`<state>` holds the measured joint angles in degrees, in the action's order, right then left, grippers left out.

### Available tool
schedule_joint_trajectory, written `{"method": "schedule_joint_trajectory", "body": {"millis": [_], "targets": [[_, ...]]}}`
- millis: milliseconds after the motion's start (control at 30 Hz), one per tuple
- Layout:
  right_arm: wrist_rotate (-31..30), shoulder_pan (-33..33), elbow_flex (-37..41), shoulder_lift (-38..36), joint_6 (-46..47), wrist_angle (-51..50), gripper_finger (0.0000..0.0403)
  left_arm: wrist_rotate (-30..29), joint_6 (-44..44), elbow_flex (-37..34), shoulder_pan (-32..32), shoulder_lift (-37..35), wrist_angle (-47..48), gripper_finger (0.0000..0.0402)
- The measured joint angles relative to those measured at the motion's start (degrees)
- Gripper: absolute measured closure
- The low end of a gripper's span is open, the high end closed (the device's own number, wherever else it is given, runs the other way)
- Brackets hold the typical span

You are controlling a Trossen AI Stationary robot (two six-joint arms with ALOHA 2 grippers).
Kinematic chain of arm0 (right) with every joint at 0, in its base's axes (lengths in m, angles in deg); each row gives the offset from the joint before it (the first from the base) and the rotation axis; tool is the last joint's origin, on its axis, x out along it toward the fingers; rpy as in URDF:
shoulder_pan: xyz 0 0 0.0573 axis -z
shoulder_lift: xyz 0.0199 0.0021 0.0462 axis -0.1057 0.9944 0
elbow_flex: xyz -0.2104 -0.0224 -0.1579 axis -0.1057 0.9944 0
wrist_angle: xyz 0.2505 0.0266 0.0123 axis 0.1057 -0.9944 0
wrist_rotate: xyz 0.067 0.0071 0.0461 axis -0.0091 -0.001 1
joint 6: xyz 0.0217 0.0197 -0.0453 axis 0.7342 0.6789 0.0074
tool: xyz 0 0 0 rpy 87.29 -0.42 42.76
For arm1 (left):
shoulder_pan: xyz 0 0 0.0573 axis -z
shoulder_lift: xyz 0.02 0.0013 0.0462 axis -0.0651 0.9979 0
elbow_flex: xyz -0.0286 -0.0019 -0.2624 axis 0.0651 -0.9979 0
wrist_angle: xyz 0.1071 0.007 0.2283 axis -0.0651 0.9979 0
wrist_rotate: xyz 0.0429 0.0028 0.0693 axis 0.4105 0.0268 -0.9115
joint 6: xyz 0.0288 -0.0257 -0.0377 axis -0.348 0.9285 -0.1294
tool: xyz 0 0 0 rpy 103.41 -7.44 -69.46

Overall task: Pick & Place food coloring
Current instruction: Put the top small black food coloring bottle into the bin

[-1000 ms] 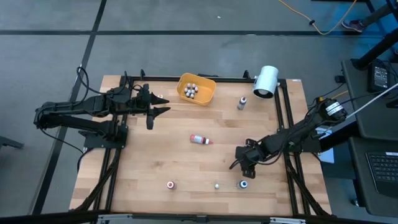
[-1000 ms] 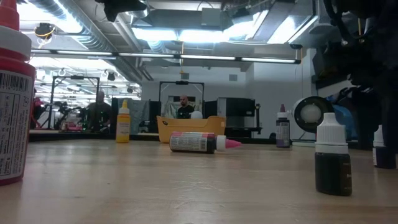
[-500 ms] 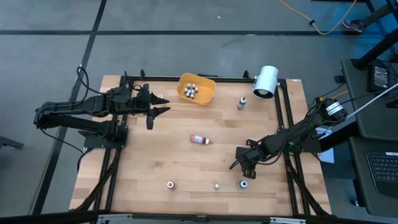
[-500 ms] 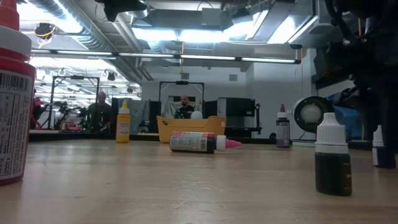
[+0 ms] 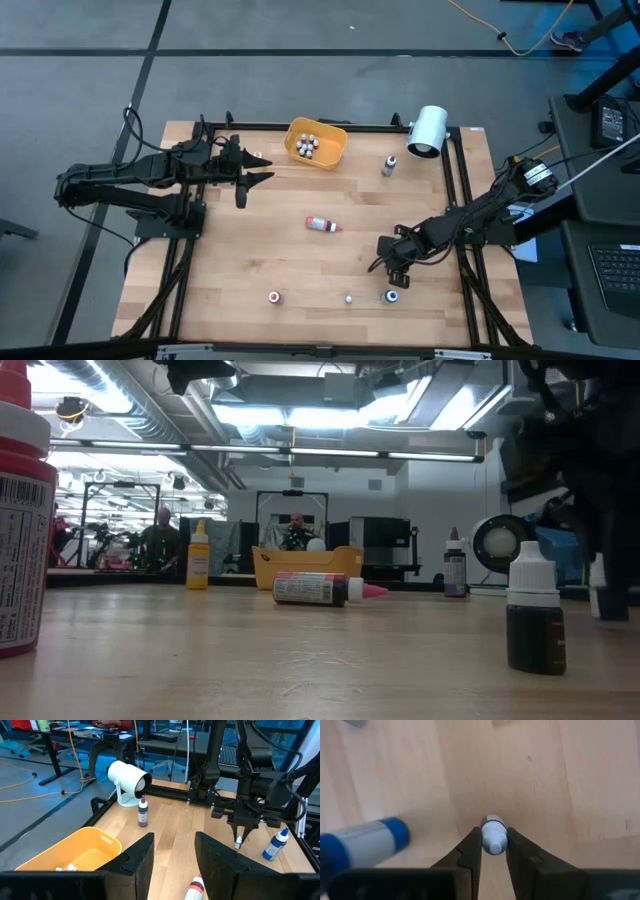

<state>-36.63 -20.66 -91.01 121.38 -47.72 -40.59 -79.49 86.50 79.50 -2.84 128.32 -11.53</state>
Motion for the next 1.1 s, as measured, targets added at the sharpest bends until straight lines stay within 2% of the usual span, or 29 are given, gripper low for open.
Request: {"method": "schedule_joint_trajectory", "body": {"millis": [233, 467, 800, 1100], "targets": [[0.0, 3.4, -9.1, 0.0, -6.9, -8.4, 0.0338, 0.0, 0.0, 0.0, 0.0, 0.0, 0.0, 0.0263], [-0.6, 11.9, -22.7, -0.1, -16.6, -20.9, 0.0329, 0.0, 0.0, 0.0, 0.0, 0.0, 0.0, 0.0263], [-0.2, 29.6, -38.8, -0.1, -28.6, -25.3, 0.0331, 0.0, 0.0, 0.0, 0.0, 0.0, 0.0, 0.0263], [9.3, 46.9, -45.8, 3.2, -40.4, -26.9, 0.0334, 0.0, 0.0, 0.0, 0.0, 0.0, 0.0, 0.0263]]}}
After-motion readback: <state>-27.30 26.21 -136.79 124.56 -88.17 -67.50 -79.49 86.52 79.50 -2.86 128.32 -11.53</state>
